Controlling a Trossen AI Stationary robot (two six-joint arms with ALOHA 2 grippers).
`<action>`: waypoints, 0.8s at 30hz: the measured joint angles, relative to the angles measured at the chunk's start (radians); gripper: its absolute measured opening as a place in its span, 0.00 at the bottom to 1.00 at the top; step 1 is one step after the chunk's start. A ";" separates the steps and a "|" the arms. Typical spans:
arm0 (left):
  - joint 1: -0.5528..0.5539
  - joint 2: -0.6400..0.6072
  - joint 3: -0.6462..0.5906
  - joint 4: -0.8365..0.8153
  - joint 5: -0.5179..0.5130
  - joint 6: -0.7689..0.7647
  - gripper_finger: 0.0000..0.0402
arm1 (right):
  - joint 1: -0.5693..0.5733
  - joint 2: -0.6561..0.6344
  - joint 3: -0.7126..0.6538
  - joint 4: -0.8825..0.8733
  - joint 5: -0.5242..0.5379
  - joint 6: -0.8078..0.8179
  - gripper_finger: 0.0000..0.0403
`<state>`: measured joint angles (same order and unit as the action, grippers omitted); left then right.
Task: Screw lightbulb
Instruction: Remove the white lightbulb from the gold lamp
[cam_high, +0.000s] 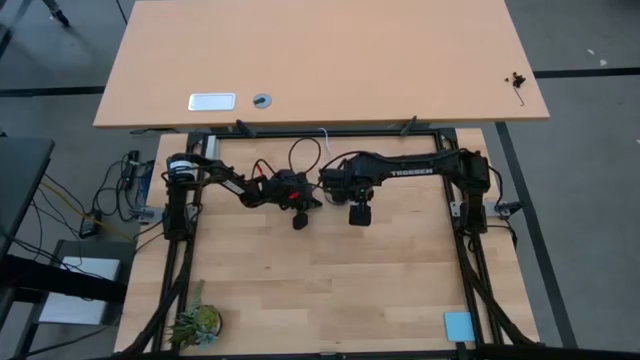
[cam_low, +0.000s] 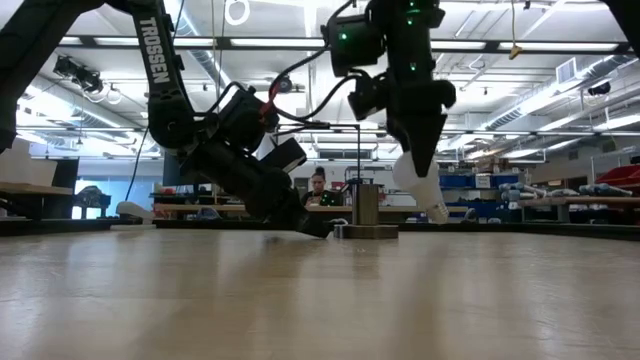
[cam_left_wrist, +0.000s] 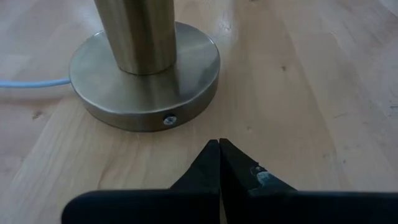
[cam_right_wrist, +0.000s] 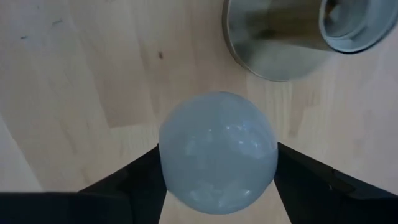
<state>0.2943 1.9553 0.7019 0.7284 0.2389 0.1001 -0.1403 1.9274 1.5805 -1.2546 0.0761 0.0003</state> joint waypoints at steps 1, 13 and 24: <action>0.000 0.000 0.000 -0.001 0.001 0.000 0.00 | 0.000 0.000 -0.011 0.010 0.000 -0.001 0.67; 0.001 0.000 0.000 -0.002 -0.025 -0.011 0.01 | 0.010 0.000 -0.052 0.176 0.015 -0.004 0.79; 0.000 -0.023 0.000 -0.031 -0.037 0.002 0.02 | 0.035 0.001 -0.043 0.239 0.018 -0.073 0.81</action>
<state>0.2947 1.9324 0.7024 0.6978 0.2021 0.1019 -0.1058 1.9282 1.5380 -1.0152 0.0938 -0.0732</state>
